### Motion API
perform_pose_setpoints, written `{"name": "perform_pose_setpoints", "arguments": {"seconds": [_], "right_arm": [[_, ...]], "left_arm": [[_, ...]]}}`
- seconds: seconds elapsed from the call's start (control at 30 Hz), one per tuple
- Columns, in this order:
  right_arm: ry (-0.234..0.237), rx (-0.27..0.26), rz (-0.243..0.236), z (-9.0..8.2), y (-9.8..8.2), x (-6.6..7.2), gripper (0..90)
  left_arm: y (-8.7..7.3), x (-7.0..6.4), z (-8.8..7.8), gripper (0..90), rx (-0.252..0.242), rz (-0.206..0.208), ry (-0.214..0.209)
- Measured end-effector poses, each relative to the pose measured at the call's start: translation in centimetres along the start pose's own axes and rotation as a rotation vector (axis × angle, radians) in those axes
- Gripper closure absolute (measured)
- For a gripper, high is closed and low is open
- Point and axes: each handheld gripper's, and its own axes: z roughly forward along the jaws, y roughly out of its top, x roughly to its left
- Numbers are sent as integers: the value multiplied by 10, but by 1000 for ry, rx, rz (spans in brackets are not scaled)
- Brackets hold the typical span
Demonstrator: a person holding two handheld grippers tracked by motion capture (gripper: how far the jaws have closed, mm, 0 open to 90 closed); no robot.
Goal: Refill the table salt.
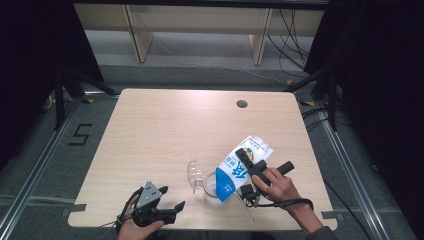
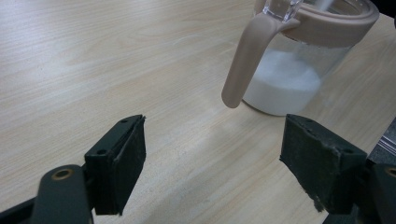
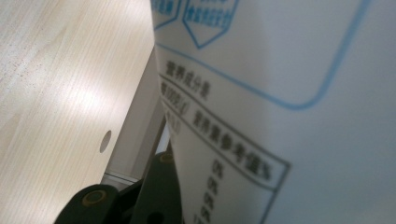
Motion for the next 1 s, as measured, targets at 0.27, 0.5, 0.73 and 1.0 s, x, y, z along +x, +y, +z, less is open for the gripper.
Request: {"name": "perform_pose_setpoints", "arguments": {"seconds": [0.27, 0.5, 0.73, 1.0], "right_arm": [[-3, 4, 11, 0, -1, 0, 746], [-6, -2, 6, 0, 0, 0, 749], [-11, 3, 7, 0, -1, 0, 755], [8, 1, 9, 0, -1, 1, 759]], "left_arm": [[0, 1, 0, 217, 0, 5, -2], [0, 1, 0, 217, -1, 6, -2], [0, 0, 0, 217, 1, 1, 1], [0, 0, 0, 217, 2, 3, 0]]}}
